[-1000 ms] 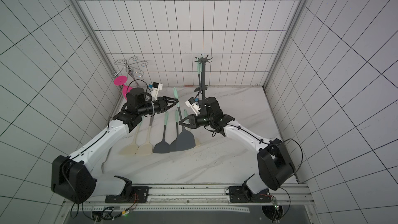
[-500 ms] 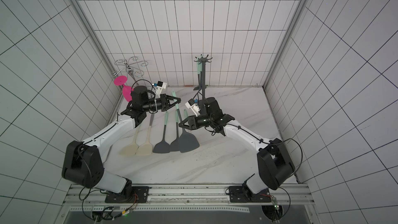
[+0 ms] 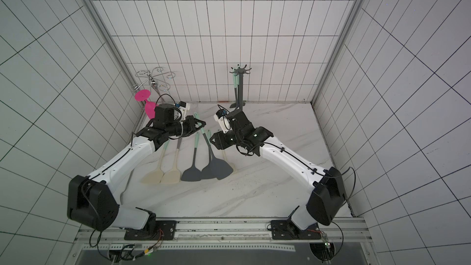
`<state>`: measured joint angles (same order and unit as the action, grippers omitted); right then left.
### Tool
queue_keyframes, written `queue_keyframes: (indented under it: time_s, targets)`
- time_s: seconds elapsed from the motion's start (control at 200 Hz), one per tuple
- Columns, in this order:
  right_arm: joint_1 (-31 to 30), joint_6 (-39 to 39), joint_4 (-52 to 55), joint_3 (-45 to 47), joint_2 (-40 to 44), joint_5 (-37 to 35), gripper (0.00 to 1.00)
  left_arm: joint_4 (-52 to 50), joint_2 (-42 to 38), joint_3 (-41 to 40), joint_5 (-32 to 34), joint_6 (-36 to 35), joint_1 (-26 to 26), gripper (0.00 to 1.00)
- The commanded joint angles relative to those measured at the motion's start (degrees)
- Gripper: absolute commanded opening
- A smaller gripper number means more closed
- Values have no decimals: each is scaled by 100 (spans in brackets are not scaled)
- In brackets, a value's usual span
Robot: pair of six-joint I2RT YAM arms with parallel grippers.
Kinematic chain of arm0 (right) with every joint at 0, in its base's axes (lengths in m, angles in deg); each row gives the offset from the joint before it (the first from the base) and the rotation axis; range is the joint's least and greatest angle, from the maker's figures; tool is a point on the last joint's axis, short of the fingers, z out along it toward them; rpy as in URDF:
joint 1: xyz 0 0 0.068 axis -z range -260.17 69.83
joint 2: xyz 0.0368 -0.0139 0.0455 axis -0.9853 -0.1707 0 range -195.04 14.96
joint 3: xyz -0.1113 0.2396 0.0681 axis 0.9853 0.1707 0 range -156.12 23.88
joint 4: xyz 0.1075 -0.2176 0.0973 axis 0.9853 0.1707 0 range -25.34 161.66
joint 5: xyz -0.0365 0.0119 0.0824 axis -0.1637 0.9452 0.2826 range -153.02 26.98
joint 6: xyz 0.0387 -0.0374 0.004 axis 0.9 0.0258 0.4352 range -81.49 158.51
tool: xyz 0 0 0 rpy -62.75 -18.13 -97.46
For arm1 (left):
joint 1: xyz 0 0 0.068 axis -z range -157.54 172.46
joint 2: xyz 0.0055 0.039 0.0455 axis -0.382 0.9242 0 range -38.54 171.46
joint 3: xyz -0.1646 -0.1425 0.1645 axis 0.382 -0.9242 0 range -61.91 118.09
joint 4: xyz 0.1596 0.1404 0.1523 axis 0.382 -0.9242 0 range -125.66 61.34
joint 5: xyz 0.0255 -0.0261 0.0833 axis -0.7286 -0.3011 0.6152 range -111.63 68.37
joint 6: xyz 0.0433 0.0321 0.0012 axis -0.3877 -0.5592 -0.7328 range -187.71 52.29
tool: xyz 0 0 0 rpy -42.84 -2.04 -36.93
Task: Take the spatula off the kitchen utensil rack
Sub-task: Place the spatula at the center of the board.
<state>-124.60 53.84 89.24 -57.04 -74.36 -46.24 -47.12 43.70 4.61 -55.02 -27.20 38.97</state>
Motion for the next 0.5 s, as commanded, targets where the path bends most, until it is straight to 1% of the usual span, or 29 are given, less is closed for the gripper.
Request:
queue_keyframes:
  time_s: [0.0,0.13,0.18,0.245,0.265,0.305,0.335,0.415,0.435,0.455,0.495]
  targets:
    - [-162,-166,328,-368,-436,27,55,-31,-222,44,25,25,27,0]
    - [-257,-213,462,-668,-740,76,54,-79,-309,63,19,18,21,0]
    - [-275,-228,501,-737,-819,97,49,-95,-331,58,25,5,27,0]
    - [-280,-232,538,-773,-865,98,38,-114,-352,56,17,-8,27,0]
    - [-277,-239,544,-767,-874,98,32,-118,-353,62,7,-15,23,0]
    - [-279,-250,548,-758,-861,85,12,-126,-366,47,-2,-25,23,0]
    - [-278,-259,551,-737,-846,60,0,-131,-366,54,-1,-51,27,0]
    - [-278,-275,565,-664,-724,-124,0,-204,-373,60,7,-149,12,0]
    - [-271,-275,568,-641,-682,-177,0,-228,-375,67,8,-197,10,4]
    - [-270,-283,574,-615,-632,-256,0,-262,-374,86,6,-253,10,10]
    - [-245,-309,590,-554,-504,-408,0,-342,-385,124,12,-378,1,25]
